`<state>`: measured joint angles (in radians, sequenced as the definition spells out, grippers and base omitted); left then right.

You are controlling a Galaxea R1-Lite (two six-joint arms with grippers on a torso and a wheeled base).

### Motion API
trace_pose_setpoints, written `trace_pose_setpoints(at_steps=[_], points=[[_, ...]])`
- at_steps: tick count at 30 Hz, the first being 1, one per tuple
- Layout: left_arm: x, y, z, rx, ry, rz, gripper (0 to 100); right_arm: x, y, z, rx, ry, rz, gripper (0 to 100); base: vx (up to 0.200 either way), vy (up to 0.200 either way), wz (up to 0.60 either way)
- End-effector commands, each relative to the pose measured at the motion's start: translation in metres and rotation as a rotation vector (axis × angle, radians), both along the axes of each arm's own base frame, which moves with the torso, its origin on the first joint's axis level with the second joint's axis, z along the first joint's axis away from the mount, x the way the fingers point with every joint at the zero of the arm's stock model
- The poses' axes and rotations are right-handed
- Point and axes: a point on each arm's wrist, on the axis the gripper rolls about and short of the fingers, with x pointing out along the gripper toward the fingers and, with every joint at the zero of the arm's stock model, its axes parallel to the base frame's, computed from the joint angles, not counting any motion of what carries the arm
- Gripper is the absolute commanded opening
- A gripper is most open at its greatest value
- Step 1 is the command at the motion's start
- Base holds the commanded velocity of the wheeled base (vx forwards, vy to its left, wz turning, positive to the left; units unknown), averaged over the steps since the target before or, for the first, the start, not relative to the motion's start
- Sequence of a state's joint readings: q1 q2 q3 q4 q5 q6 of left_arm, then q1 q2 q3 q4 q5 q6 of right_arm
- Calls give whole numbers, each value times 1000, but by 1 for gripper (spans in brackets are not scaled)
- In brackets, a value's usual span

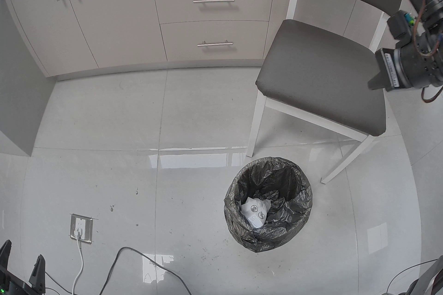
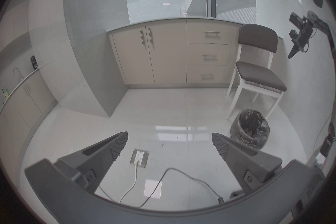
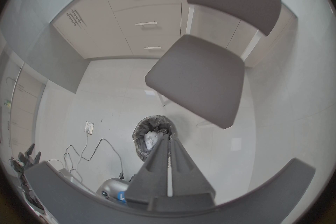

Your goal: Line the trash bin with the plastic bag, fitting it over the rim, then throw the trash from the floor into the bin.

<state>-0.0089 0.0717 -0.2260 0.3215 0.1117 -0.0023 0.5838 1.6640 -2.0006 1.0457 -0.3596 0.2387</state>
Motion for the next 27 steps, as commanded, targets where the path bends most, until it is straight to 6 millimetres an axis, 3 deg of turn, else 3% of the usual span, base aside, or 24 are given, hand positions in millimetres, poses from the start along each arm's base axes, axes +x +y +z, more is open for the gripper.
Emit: trace_pose_setpoints(at_steps=[1,10,13,16,18,20,22,23,27], points=[[9,0,-23,4,-142,13,100,-49,-36,33,-44,-152,-5,0,0,0,0],[14,0,-24,-5,-225,29,100,-106,-86,52,-158,-245,-33,0,0,0,0],[14,0,-24,-7,-222,40,100,-155,-116,52,-207,-248,-75,0,0,0,0],[14,0,-25,-26,-223,38,100,-185,-129,49,-232,-254,-90,0,0,0,0],[14,-1,-25,-8,-220,10,100,-218,-142,45,-275,-274,-105,0,0,0,0],[14,-3,-28,-4,-187,-86,100,-239,-147,41,-281,-290,-142,0,0,0,0],[14,-3,-29,-3,-177,-103,100,-243,-148,40,-280,-291,-151,0,0,0,0],[14,-3,-30,-10,-153,-118,100,-279,-155,28,-274,-299,-184,0,0,0,0],[14,-3,-30,-10,-167,-112,100,-350,-160,2,-230,-395,-230,0,0,0,0]])
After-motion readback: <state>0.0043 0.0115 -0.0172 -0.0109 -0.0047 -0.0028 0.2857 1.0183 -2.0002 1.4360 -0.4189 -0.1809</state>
